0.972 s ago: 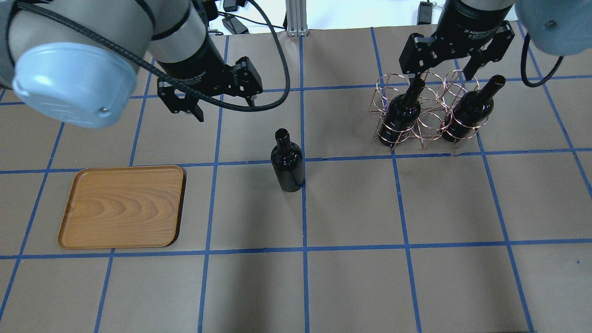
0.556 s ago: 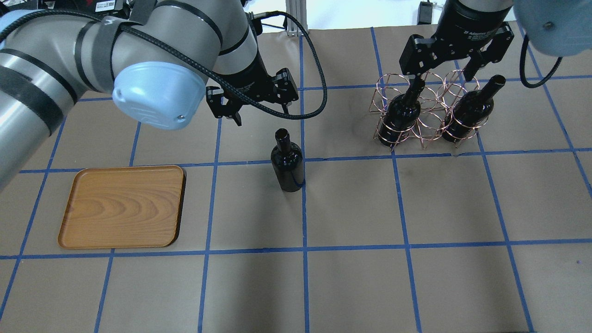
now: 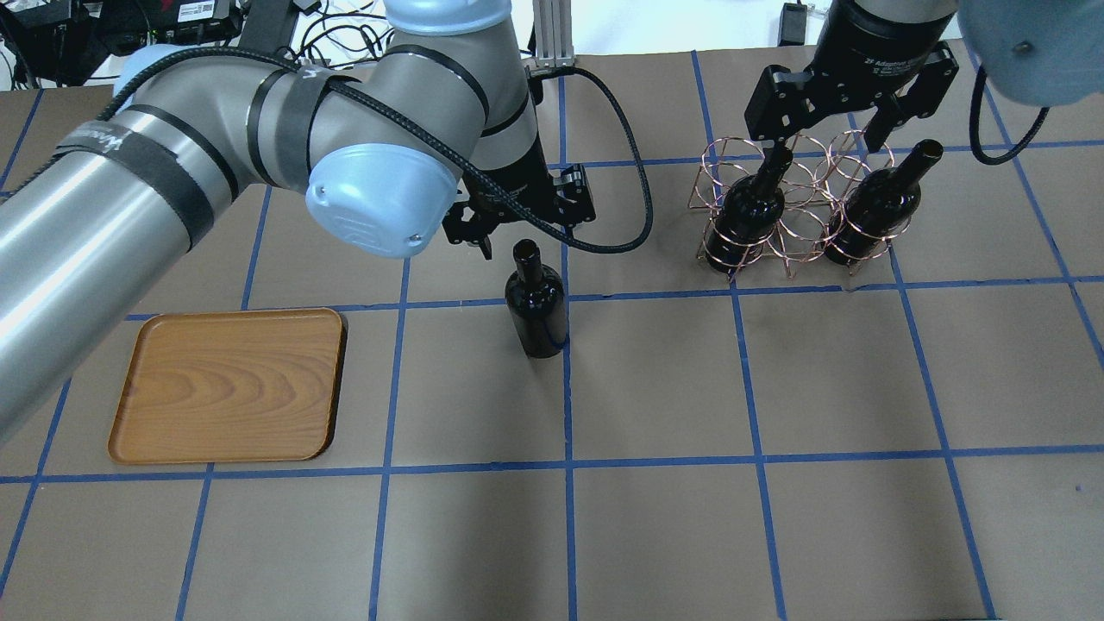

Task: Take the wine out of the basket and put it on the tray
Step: 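Lower the left gripper onto the standing bottle's neck and close it, then carry the bottle with the left gripper and lay it on the wooden tray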

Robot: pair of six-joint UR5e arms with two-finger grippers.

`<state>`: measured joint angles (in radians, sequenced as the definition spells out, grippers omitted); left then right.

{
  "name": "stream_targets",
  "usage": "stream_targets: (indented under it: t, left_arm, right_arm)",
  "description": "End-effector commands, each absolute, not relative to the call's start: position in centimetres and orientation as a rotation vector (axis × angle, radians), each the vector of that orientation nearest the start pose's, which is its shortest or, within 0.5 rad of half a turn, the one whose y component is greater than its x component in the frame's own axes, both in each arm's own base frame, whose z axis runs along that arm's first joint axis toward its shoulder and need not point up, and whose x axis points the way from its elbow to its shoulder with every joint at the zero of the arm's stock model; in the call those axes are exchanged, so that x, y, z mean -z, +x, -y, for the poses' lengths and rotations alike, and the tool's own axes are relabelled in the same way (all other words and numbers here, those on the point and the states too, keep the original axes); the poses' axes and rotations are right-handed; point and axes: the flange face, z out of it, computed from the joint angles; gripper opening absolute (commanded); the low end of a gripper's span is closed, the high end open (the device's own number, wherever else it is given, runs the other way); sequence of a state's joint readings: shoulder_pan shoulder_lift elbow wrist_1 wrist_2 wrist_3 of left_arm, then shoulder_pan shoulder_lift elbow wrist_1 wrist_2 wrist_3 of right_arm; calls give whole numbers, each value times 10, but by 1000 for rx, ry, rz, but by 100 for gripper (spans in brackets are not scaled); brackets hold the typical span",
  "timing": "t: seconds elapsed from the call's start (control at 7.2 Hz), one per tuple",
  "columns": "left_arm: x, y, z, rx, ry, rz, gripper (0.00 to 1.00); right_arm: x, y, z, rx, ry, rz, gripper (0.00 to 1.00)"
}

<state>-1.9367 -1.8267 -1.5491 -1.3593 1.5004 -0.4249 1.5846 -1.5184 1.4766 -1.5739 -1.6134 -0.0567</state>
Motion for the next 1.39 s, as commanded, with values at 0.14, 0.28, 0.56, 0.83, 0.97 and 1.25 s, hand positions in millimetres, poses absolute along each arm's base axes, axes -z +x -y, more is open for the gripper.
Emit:
stream_targets:
  t: [0.14, 0.28, 0.56, 0.83, 0.97, 1.25]
  left_arm:
    - [-384, -339, 489, -138, -57, -3172, 6]
    - [-393, -336, 489, -115, -61, -3179, 4]
    - [-410, -312, 483, -138, -11, -3154, 4]
    - [-424, -250, 471, -169, 17, -3086, 1]
    - [-430, -212, 464, -155, 47, -3100, 1]
    - [-455, -114, 456, -124, 73, -3115, 1]
  right_arm:
    - [-508, 135, 517, 69, -108, -3183, 100]
    - [-507, 136, 517, 67, -111, -3181, 100]
    - [-507, 136, 517, 67, -108, -3180, 100]
    - [-507, 136, 517, 67, -106, -3178, 100]
    - [-507, 136, 517, 67, -108, -3180, 100]
    - [-507, 135, 517, 67, -108, -3178, 100]
